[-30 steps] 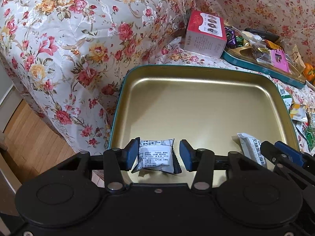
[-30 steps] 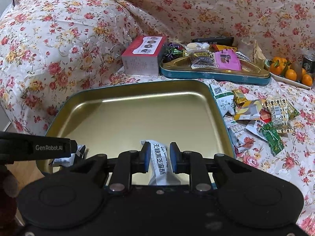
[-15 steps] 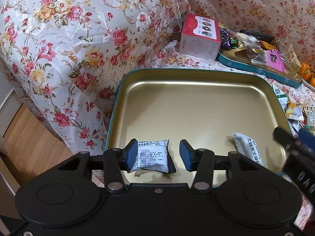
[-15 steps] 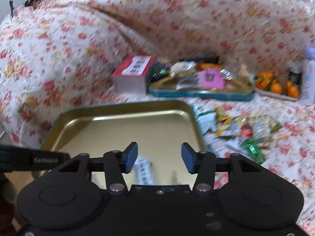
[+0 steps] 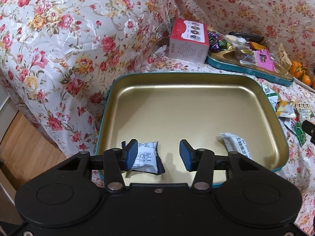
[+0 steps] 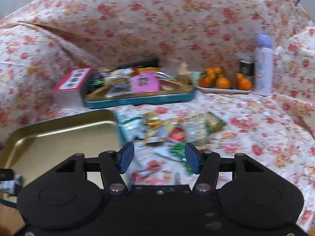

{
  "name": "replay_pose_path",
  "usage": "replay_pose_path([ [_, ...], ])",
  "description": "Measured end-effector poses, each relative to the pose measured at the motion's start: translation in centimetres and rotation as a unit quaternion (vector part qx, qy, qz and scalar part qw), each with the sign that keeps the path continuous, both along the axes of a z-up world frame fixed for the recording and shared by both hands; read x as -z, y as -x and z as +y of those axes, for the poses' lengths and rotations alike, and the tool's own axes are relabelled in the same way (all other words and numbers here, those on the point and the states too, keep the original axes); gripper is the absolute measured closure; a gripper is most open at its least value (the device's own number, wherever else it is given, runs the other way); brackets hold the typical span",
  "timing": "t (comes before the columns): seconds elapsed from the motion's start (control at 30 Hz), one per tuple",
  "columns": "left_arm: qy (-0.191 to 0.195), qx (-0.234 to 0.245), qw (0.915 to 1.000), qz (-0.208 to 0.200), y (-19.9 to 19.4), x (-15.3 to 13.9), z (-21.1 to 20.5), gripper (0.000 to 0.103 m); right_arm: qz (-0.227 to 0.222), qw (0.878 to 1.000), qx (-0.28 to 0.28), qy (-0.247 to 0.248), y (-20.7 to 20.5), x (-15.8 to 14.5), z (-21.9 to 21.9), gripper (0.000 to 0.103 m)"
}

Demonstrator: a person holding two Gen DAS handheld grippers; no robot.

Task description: Organize snacks

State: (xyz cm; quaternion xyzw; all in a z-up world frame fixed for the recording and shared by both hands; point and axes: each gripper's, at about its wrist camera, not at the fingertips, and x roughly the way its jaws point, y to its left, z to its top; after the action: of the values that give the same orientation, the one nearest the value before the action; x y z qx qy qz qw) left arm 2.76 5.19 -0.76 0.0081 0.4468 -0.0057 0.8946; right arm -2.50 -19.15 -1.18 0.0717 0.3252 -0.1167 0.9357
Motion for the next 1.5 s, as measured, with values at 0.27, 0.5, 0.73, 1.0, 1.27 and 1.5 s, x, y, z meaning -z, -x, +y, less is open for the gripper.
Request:
replay_pose_path([
  [0.27,0.001,0.04,0.9988,-0.027,1.0,-0.2,-1.5,0.048,0.004,0.998,0.057,-0.009,-0.6,1.4,-5.2,0.045],
  [0.5,-0.008,0.073,0.9959,-0.052,2.0,-0.3,-2.9,0.048,-0.002,0.998,0.06,0.006,-4.0,1.8,-6.8,0.045],
  [0.73,-0.007,0.084,0.9939,-0.071,2.9,-0.3,-4.4,0.048,0.007,0.999,0.037,0.029,-7.8,3.6,-7.8,0.046],
  [1.0,-0.008,0.089,0.9939,-0.064,3.1,-0.5,-7.3,0.048,0.029,0.998,0.048,0.04,-8.5,5.9,-10.6,0.047],
  [1.27,0.009,0.114,0.9912,-0.067,0.9,-2.8,-12.2,0.048,0.013,0.999,0.04,0.026,-6.7,6.9,-14.4,0.047],
  [1.5,0.034,0.122,0.9905,-0.052,-3.4,-3.7,-17.7,0.048,-0.032,0.998,0.024,-0.043,-5.9,7.4,-16.7,0.043],
])
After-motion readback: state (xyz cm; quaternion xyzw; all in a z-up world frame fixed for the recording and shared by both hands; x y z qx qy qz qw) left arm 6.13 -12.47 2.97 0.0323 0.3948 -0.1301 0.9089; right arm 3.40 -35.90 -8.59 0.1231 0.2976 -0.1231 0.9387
